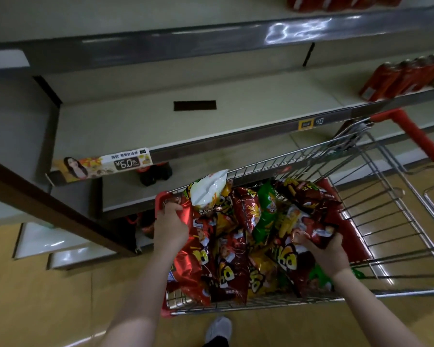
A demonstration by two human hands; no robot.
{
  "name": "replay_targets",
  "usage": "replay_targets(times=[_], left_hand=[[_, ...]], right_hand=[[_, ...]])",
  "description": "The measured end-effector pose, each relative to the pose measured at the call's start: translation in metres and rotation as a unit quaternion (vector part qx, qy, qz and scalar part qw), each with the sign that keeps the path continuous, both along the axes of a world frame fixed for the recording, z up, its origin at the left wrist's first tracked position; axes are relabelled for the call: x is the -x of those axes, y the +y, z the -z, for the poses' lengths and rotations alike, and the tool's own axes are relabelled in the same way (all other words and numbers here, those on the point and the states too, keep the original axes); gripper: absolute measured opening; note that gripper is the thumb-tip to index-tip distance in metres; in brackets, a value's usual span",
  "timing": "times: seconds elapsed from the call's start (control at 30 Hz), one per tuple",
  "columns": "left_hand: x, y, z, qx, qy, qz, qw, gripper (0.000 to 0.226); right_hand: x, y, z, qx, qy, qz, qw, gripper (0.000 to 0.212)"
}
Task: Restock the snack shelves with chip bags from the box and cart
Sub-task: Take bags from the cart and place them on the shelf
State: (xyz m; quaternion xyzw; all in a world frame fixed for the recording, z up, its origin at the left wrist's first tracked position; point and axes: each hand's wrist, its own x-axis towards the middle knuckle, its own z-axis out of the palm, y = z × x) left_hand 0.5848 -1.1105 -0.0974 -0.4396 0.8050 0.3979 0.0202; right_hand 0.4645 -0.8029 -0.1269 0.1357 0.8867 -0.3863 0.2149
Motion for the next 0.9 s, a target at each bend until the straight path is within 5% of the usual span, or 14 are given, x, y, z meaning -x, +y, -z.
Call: replay_targets(times=[0.1,0.23,0.3,0.43,0.57,0.77,0.9], left_hand=[[0.013,-0.013,0.011,0.032,-0.08,0.073,0.994,0.046],[0.021,-0.045,0.013,-0.059,-0.125,0.228,0.964,0.063],[0.019,-0.055,0.017,-0.124,-0.136,0.256,0.949,0.067],[0.008,-0.042,0.031,-0.005,-0.13,0.344,0.93,0.047],[0.001,-0.003,0.016,0.012,-0.052,0.398,0.916,0.038],[0.032,0.024,-0.046,0.041,0.09,0.273,0.957,0.032],[0.054,0.04,-0.075,-0.195,0.228,-0.003,0.954,0.033]], right_hand=[[-0.003,0.02,-0.019,0.081,0.046,0.053,0.994,0.098],[-0.015,0.038,-0.041,0.125,0.063,0.046,0.989,0.057],[-0.02,0.049,-0.042,0.128,0.068,0.045,0.988,0.068],[-0.031,0.056,-0.049,0.153,0.082,0.074,0.982,0.063],[-0.038,0.055,-0.056,0.171,0.084,0.067,0.979,0.061],[-0.047,0.045,-0.069,0.187,0.101,0.088,0.973,0.082],[-0.045,0.04,-0.076,0.208,0.123,0.099,0.965,0.087]])
